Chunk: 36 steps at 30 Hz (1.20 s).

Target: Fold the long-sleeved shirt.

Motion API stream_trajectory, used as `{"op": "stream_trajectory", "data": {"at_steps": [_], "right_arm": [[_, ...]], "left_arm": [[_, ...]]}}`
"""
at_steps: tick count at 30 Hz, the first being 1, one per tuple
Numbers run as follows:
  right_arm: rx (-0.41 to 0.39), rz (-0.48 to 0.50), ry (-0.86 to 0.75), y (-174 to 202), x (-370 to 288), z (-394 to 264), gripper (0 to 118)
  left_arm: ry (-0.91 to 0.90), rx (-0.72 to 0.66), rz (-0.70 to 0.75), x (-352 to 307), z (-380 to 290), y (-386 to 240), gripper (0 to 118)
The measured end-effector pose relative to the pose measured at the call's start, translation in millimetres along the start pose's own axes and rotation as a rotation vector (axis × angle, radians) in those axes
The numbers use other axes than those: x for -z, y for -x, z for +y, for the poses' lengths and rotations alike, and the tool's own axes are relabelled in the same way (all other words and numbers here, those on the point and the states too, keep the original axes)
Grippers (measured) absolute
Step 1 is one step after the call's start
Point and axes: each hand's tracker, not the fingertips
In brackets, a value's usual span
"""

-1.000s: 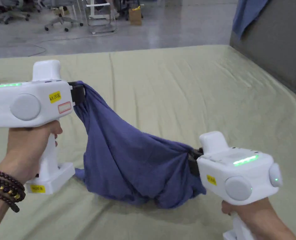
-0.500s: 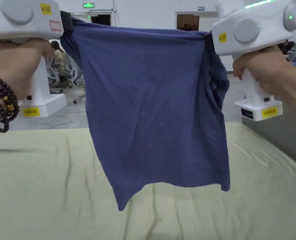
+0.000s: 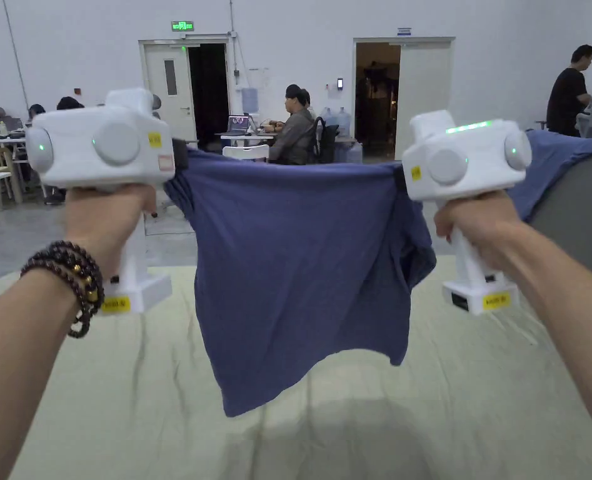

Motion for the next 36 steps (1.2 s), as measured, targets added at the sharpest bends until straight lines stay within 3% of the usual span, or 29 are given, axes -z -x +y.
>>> {"op": "stream_trajectory", "data": {"at_steps": [5, 10, 15, 20, 22, 25, 30, 31, 32, 33, 34, 35, 36], "right_arm": [[0.054, 0.008, 0.157, 17.0, 47.4, -102.3, 3], [0.020, 0.073, 0.220, 24.6, 47.9, -158.1, 3], [0.012, 0.151, 0.138, 14.4, -12.3, -181.5, 3], [-0.106, 0.249, 0.170, 13.9, -107.9, -229.3, 3], [-0.133, 0.274, 0.240, 15.1, -137.9, -263.3, 3], [-0.089, 0.339, 0.402, 19.6, -158.5, -328.9, 3], [-0.079, 0.365, 0.702, 36.5, -144.8, -424.3, 3], [-0.054, 0.376, 0.725, 36.1, -142.4, -433.5, 4], [-0.076, 0.359, 0.715, 36.9, -143.9, -433.1, 6], [-0.096, 0.347, 0.703, 36.1, -146.8, -429.4, 26], [-0.097, 0.332, 0.685, 33.6, -151.0, -421.1, 55], [-0.078, 0.327, 0.661, 28.1, -156.8, -408.3, 89], [-0.064, 0.316, 0.624, 25.6, -164.0, -396.7, 113]], "left_arm": [[0.132, -0.050, 0.001, 4.9, -104.7, -5.0, 1], [0.252, -0.101, -0.027, 9.8, -152.0, 7.0, 1], [0.207, 0.006, -0.062, -50.3, -161.0, 0.5, 1], [0.286, 0.100, -0.134, -137.7, -207.0, -7.9, 1], [0.359, 0.128, -0.199, -166.3, -241.9, -4.1, 1], [0.541, 0.102, -0.255, -196.0, -309.8, -1.7, 1], [0.825, 0.055, -0.300, -194.7, -429.6, 10.4, 1], [0.845, 0.076, -0.299, -193.7, -445.9, 13.0, 1], [0.845, 0.093, -0.307, -193.1, -453.2, 15.8, 2], [0.841, 0.085, -0.297, -193.6, -451.6, 18.3, 16], [0.842, 0.078, -0.297, -197.2, -448.3, 20.1, 45], [0.840, 0.063, -0.297, -198.7, -437.4, 23.5, 86], [0.835, 0.052, -0.300, -198.5, -428.8, 25.4, 118]]}}
